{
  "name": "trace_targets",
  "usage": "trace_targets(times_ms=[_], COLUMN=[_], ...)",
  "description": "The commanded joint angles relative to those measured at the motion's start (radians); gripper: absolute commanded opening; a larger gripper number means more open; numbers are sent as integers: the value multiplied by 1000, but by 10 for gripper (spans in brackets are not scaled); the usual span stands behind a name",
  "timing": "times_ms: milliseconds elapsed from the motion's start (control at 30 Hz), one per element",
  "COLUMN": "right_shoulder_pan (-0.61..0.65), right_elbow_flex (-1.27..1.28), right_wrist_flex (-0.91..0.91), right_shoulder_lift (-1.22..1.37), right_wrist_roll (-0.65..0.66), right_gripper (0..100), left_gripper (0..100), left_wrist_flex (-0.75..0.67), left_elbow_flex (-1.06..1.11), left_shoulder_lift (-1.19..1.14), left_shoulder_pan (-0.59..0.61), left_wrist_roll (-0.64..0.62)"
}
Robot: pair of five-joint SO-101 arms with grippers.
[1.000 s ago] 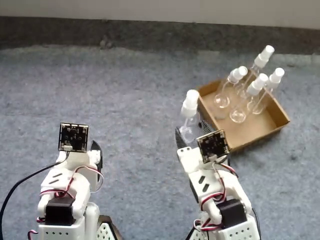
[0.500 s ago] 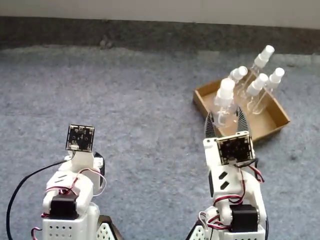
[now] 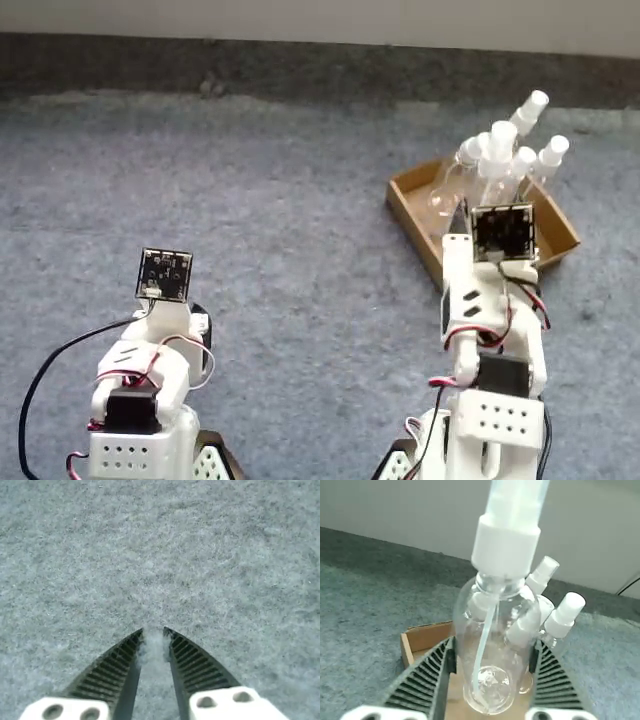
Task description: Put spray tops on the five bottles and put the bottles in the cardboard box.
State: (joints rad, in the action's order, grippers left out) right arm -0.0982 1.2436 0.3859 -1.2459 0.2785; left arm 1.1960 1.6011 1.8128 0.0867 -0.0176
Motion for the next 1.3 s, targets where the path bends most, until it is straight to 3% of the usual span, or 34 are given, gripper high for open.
trace_targets(times_ms=[0,367,700,1267], right_shoulder_pan=[-76,-225,-280,-280], right_elbow_flex=[-71,-68,216,145], right_wrist_flex=[-120,-165,-561,-564], right_shoulder_lift=[62,110,111,208], right_wrist_roll=[-86,-144,-144,-144], right_gripper=[127,127,127,127], left_gripper=[6,7,7,7], left_wrist_flex=[-20,-20,-21,-17], left_elbow_flex=[-7,-5,4,5], left_shoulder_lift=[13,13,13,12], left_shoulder_pan=[1,-2,-4,-4], left_wrist_roll=[9,9,9,9])
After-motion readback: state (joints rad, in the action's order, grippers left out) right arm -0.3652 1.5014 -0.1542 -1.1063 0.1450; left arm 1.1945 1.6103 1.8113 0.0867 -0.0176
